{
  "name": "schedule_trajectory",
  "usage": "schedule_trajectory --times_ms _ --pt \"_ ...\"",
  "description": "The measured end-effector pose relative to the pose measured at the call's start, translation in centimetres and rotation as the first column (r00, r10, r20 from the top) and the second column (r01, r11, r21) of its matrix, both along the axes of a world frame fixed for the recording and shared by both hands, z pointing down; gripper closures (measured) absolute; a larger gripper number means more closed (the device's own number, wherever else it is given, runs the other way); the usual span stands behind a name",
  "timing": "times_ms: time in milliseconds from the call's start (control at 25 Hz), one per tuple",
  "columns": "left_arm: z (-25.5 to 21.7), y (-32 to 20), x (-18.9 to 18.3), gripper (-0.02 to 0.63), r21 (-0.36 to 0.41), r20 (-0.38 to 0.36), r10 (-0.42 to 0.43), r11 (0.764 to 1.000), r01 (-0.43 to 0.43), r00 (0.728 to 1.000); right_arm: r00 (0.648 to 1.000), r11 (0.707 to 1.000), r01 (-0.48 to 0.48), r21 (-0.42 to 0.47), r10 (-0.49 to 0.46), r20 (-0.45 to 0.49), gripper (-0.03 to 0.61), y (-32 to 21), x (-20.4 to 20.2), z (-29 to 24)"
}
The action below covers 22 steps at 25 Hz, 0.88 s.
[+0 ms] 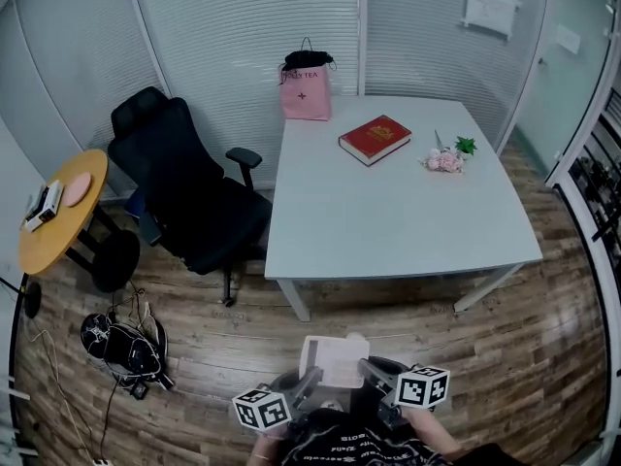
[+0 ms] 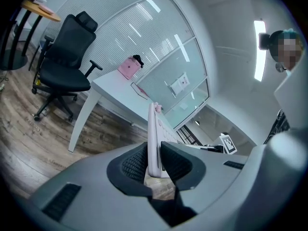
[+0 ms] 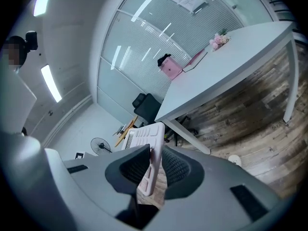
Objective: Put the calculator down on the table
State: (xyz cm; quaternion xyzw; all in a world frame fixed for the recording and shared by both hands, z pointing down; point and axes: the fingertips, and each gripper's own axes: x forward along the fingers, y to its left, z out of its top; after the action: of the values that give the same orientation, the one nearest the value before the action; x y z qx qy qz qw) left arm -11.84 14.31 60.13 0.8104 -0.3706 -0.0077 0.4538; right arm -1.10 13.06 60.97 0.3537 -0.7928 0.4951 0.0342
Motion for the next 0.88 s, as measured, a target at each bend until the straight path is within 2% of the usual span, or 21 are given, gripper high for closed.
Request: schedule_trajectory --times_ms 240,400,640,880 --pt "-0.1 -5.4 -2.3 0.52 -0.02 -0.002 -0.114 0.993 0.114 0.994 0.993 0.993 0.12 0.0 -0.12 0.01 0.494 -6.6 -2.7 -0.3" --pt "-0.3 -10.0 -2.5 0.52 -0.036 -0.021 -0.178 0.984 0.177 0.984 0.984 0.984 0.176 0.009 -0.176 0.003 0.494 -12.0 -2.9 -0.6" --pt "-0.4 -16.3 -1.9 0.52 -0.06 -0.026 -0.219 0.974 0.217 0.975 0.969 0.969 0.245 0.015 -0.245 -0.008 0.494 -19.2 -2.7 -0.8" --pt "-0.5 -22.0 -0.9 0.52 -0.071 -0.022 -0.237 0.969 0.235 0.971 0.964 0.964 0.265 0.015 -0.265 -0.018 0.494 -25.2 -1.8 -0.9"
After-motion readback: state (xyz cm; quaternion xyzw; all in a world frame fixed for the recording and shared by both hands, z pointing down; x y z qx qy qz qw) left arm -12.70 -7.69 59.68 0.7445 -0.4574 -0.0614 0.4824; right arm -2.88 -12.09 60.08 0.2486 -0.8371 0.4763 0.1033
